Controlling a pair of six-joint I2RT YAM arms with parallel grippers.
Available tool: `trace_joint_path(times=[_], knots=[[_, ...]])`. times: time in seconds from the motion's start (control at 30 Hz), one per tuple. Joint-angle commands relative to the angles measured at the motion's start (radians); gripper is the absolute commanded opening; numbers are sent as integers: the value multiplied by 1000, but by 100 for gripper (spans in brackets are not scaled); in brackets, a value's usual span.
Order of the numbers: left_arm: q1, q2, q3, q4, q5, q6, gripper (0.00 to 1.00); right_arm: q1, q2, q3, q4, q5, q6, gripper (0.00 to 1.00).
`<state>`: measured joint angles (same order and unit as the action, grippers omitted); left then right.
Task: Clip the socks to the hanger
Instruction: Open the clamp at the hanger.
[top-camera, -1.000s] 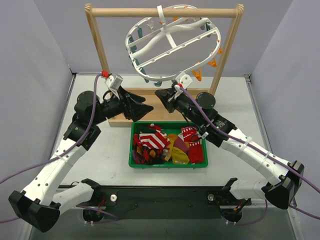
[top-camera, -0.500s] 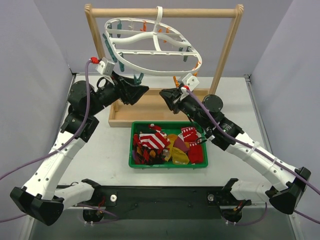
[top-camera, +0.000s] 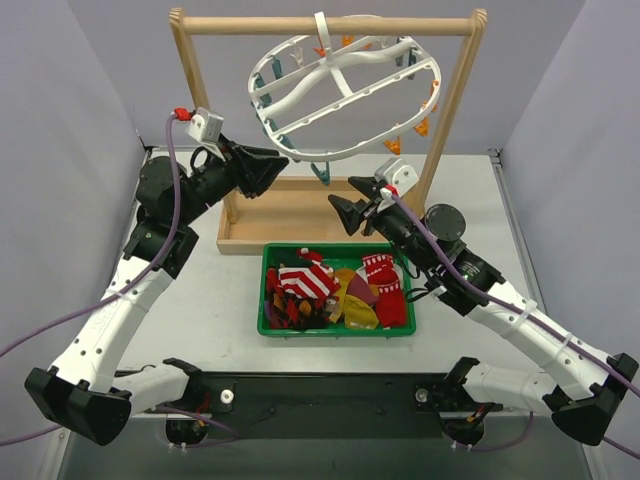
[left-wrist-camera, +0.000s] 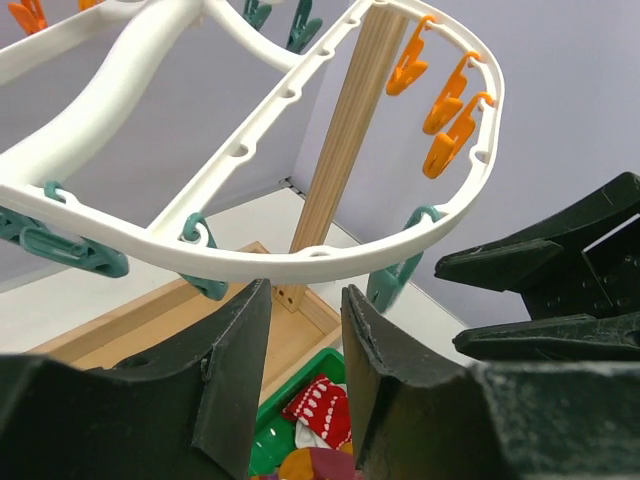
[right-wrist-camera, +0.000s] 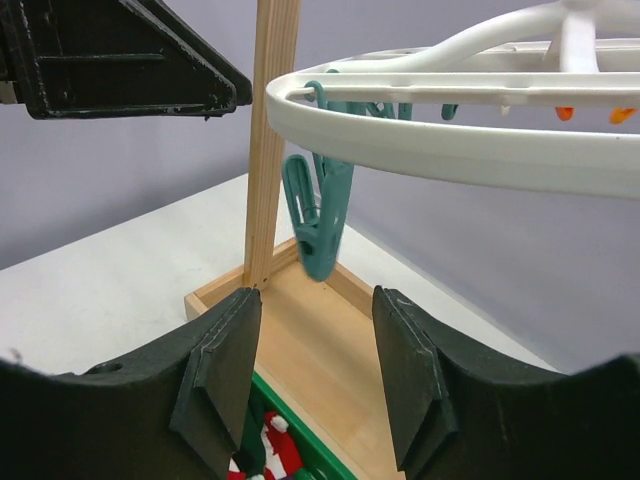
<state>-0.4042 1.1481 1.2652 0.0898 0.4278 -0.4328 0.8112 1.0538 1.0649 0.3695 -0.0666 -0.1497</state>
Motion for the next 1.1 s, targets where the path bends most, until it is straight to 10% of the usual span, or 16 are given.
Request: trace_joint_path(times=[0.0, 1.07], knots=[[15, 12, 52, 60, -34, 12, 44, -14, -51, -16, 43, 34, -16, 49], [48, 10, 68, 60, -93, 51, 42, -172, -143, -80, 46, -62, 50, 61]])
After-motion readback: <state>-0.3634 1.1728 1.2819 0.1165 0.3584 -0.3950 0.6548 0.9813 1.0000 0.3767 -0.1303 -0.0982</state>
